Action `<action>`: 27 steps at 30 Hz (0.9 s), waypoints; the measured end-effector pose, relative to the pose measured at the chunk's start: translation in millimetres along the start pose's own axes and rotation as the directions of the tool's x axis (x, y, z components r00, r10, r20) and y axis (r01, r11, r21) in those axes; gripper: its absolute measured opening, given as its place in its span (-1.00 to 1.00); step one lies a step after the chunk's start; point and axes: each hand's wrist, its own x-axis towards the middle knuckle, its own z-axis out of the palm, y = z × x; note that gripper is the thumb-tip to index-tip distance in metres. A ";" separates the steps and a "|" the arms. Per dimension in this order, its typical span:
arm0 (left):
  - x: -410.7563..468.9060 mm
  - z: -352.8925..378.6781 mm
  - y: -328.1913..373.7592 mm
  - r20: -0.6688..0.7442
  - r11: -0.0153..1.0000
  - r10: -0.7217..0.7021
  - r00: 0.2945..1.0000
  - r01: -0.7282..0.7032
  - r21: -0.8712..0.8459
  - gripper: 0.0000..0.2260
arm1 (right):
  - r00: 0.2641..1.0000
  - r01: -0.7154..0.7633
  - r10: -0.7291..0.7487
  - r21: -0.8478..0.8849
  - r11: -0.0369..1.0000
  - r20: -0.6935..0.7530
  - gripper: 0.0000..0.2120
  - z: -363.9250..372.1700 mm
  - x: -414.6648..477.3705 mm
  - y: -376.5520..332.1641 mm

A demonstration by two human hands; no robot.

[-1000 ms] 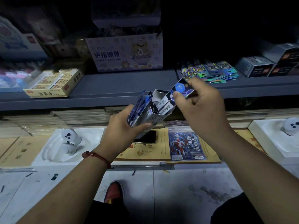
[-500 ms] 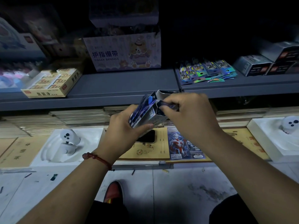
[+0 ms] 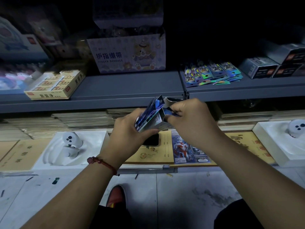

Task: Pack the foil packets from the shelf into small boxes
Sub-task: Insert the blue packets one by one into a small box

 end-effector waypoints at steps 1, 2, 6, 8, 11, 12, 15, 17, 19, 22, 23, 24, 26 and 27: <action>0.1 -0.1 -0.7 -0.005 1.000 -0.001 1.000 0.001 -0.002 -0.58 | 0.998 -0.040 0.038 0.039 0.998 0.053 -0.79 -1.2 -0.3 -0.3; 0.2 -0.2 -1.4 -0.007 1.000 -0.005 1.000 0.005 -0.007 -0.58 | 0.991 -0.088 0.077 0.097 0.991 0.111 -0.83 -2.8 -1.2 -1.1; 0.7 0.1 -3.4 -0.005 1.000 0.003 1.000 -0.003 -0.029 -0.57 | 0.944 -0.243 0.170 0.248 0.938 0.283 -0.77 -6.2 -4.6 -4.3; 1.0 0.3 -2.5 -0.012 0.999 0.012 1.000 -0.013 -0.040 -0.57 | 0.925 -0.244 0.153 0.234 0.941 0.349 -0.75 -6.5 -5.6 -8.2; 0.8 -0.1 1.1 -0.023 0.998 0.026 0.999 -0.027 -0.055 -0.61 | 0.906 -0.227 0.123 0.220 0.949 0.404 -0.72 -5.3 -5.6 -11.5; 0.2 -0.2 2.6 -0.027 0.998 0.027 0.999 -0.029 -0.064 -0.62 | 0.903 -0.217 0.113 0.212 0.953 0.413 -0.70 -4.3 -5.7 -11.0; -0.5 -0.3 4.0 -0.041 0.997 0.029 0.999 -0.032 -0.076 -0.63 | 0.903 -0.170 0.081 0.177 0.969 0.423 -0.65 -2.6 -5.2 -11.3; -0.8 -0.3 4.1 -0.048 0.996 0.025 0.999 -0.028 -0.083 -0.61 | 0.903 -0.159 0.070 0.181 0.970 0.423 -0.64 -3.0 -5.2 -12.7; -1.0 0.7 4.7 -0.054 0.996 0.024 0.998 -0.029 -0.090 -0.60 | 0.904 -0.144 0.060 0.170 0.975 0.423 -0.65 -3.5 -5.7 -15.0; -1.8 2.6 5.6 -0.054 0.996 0.032 0.998 -0.037 -0.086 -0.61 | 0.908 -0.115 0.067 0.093 0.989 0.414 -0.70 -2.9 -6.5 -16.8; -1.8 2.6 5.5 -0.051 0.996 0.035 0.998 -0.039 -0.083 -0.63 | 0.907 -0.118 0.078 0.073 0.990 0.414 -0.70 -2.2 -6.5 -16.7; -1.3 2.4 5.9 -0.048 0.996 0.040 0.998 -0.044 -0.080 -0.66 | 0.906 -0.124 0.087 0.065 0.990 0.414 -0.70 -1.9 -6.6 -16.7; -0.2 1.5 6.4 -0.041 0.996 0.053 0.998 -0.055 -0.066 -0.69 | 0.901 -0.160 0.114 0.079 0.984 0.418 -0.75 -0.4 -6.9 -16.9; 0.2 1.2 6.8 -0.035 0.996 0.059 0.998 -0.061 -0.058 -0.70 | 0.902 -0.181 0.127 0.095 0.979 0.412 -0.78 0.7 -6.5 -16.5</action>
